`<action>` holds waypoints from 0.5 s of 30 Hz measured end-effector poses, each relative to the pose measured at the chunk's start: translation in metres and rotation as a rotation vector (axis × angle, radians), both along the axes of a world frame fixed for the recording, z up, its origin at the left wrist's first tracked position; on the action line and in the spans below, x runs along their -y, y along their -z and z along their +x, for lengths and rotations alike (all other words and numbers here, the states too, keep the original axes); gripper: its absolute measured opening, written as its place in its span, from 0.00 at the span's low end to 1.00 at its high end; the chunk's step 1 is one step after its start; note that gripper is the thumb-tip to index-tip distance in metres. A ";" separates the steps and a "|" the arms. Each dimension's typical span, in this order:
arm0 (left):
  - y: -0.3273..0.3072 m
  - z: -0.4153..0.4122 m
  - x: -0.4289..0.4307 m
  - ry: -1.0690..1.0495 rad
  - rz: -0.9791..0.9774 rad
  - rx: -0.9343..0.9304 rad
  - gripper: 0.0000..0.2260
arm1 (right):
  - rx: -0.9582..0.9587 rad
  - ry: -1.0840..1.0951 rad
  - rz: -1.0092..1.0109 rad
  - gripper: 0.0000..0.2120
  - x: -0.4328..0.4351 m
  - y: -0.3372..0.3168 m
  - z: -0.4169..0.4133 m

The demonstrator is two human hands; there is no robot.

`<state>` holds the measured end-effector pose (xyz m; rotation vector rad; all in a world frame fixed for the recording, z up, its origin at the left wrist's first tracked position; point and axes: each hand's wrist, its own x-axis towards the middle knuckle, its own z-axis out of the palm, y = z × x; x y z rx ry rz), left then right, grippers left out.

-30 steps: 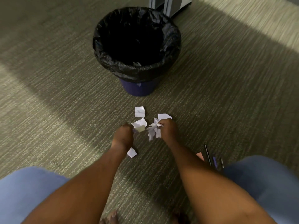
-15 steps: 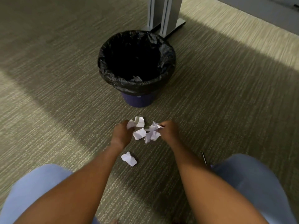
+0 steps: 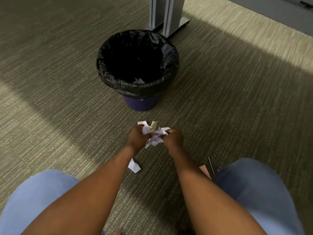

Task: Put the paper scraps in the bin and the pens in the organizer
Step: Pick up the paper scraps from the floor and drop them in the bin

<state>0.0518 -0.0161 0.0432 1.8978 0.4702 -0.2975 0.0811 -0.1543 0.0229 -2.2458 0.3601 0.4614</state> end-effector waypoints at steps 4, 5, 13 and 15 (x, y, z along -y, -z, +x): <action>0.003 -0.005 0.004 0.025 0.074 -0.017 0.06 | 0.040 -0.014 0.030 0.09 0.001 0.001 -0.006; 0.004 -0.006 0.004 0.029 0.109 -0.023 0.05 | 0.029 -0.022 0.028 0.10 0.000 0.002 -0.007; 0.000 -0.003 -0.010 0.029 0.353 0.009 0.07 | -0.052 -0.018 0.013 0.15 0.013 -0.007 -0.001; -0.003 0.001 -0.017 0.017 0.381 0.008 0.08 | -0.067 -0.004 -0.046 0.16 0.019 -0.014 0.003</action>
